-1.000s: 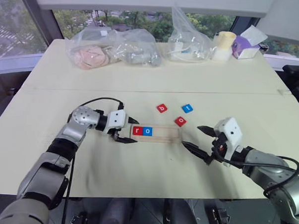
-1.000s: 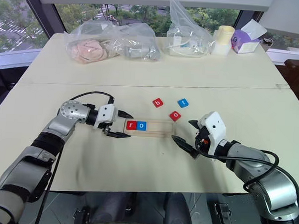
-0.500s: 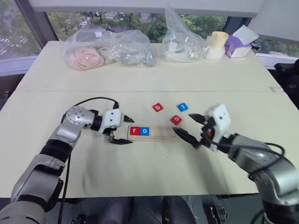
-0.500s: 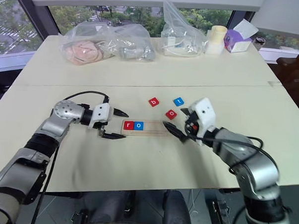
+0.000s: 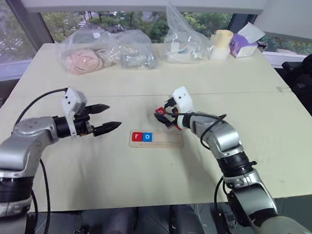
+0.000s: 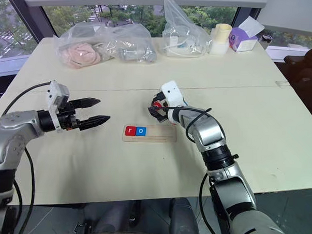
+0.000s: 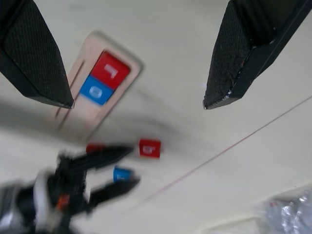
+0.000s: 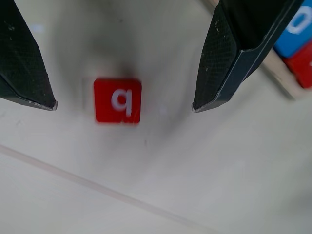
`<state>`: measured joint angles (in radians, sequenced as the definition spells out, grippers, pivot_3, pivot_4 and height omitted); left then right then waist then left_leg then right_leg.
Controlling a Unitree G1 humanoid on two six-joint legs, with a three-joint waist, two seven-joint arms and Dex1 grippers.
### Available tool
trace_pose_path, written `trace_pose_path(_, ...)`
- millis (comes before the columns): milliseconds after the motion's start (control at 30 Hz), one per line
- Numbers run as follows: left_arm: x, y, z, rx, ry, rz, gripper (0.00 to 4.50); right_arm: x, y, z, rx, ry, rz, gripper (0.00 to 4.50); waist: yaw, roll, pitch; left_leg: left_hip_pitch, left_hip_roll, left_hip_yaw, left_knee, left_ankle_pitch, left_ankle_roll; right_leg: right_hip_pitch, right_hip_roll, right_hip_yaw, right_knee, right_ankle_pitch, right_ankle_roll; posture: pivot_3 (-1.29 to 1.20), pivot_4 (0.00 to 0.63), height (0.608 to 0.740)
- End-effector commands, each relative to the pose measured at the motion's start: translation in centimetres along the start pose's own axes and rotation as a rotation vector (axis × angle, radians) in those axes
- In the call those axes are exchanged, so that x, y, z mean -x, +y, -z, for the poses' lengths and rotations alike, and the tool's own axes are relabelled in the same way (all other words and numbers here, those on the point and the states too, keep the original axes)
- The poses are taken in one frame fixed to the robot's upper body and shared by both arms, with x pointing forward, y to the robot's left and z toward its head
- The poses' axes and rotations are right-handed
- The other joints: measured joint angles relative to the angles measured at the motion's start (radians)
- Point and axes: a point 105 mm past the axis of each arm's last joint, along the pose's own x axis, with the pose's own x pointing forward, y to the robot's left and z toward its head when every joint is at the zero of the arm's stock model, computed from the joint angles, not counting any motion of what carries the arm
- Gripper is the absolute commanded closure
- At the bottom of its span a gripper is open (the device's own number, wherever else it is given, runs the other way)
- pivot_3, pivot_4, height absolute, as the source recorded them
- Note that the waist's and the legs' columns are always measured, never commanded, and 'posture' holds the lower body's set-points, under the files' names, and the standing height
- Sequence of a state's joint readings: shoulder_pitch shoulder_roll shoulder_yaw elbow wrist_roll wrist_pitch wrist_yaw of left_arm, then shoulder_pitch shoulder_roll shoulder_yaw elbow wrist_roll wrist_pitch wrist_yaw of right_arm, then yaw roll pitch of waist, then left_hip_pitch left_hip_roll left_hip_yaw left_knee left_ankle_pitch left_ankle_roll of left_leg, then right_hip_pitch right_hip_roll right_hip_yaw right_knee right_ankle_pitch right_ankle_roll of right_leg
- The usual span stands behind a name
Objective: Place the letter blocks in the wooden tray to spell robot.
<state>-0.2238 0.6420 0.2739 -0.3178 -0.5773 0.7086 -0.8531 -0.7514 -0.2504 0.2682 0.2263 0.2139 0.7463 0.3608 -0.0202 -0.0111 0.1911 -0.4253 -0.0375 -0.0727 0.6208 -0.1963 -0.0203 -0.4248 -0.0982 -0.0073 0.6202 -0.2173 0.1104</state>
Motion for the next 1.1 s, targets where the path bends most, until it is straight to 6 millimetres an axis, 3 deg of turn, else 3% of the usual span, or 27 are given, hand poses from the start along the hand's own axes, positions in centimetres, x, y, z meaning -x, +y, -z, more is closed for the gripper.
trace_pose_path(33,0.7,-0.9,-1.3,-0.013,-0.053,-0.070,0.07,-0.8,-0.1,-1.2,0.034,-0.015,0.016,0.00,0.000,0.000,0.000,0.000,0.000,0.000,0.000,0.000,0.000,0.000,0.001,0.000,0.001,0.000,0.000,0.00,0.150,0.740)
trace_pose_path(200,0.8,-0.8,-1.1,-0.007,-0.049,-0.114,0.07,-2.7,0.1,-0.9,-0.020,-0.004,0.031,0.00,0.000,0.000,0.000,0.002,0.000,0.003,0.000,0.000,-0.001,0.000,0.002,0.000,0.002,0.000,-0.001,0.00,0.150,0.740)
trace_pose_path(300,0.7,-0.7,-0.9,-0.026,-0.032,-0.120,0.00,-3.2,0.4,-1.2,-0.031,-0.014,0.026,0.84,-0.001,0.000,0.000,0.002,0.000,0.004,-0.001,0.000,-0.001,0.000,0.002,0.000,0.002,0.000,-0.001,0.00,0.150,0.740)
trace_pose_path(467,0.4,-0.6,-1.1,-0.039,-0.034,-0.113,0.00,-2.9,0.3,-1.4,-0.012,-0.007,0.035,3.33,0.000,0.000,0.000,0.002,0.000,0.004,-0.001,0.000,-0.001,0.000,0.002,0.001,0.002,0.000,-0.002,0.00,0.150,0.740)
trace_pose_path(600,-0.4,-1.1,-1.4,-0.064,-0.039,-0.078,0.00,-2.0,-0.5,-3.2,-0.022,-0.074,0.091,3.30,0.001,0.000,0.000,0.002,0.000,0.005,-0.002,0.000,-0.001,-0.001,0.002,0.001,0.002,0.000,-0.002,0.00,0.150,0.740)
trace_pose_path(700,-2.0,-2.8,-1.5,-0.095,-0.028,0.007,0.00,1.3,-2.9,-4.8,-0.097,-0.150,0.199,3.30,0.010,0.000,0.000,0.002,0.000,0.005,-0.002,0.001,-0.001,-0.001,0.002,0.001,0.002,0.000,-0.002,0.00,0.150,0.740)
trace_pose_path(767,-2.8,-4.0,-1.1,-0.113,-0.003,0.066,0.00,3.7,-3.9,-4.4,-0.197,-0.149,0.259,3.30,0.012,0.000,0.000,0.001,0.000,0.004,-0.002,0.001,-0.001,-0.001,0.002,0.001,0.001,0.000,-0.002,0.00,0.150,0.740)
trace_pose_path(967,-4.6,-5.9,-1.0,-0.102,-0.018,0.176,0.00,10.5,-5.8,-1.1,-0.316,-0.077,0.491,3.30,0.006,0.000,0.000,0.001,0.000,0.005,-0.004,0.001,-0.001,-0.002,0.001,0.001,0.000,-0.002,-0.005,0.00,0.150,0.740)
trace_pose_path(1100,-5.5,-7.0,-1.0,-0.100,-0.020,0.245,0.00,13.7,-5.1,2.4,-0.354,0.017,0.568,3.30,0.005,0.001,0.000,0.001,0.001,0.006,-0.004,0.001,-0.001,-0.002,0.002,0.001,0.000,-0.002,-0.005,0.00,0.150,0.740)
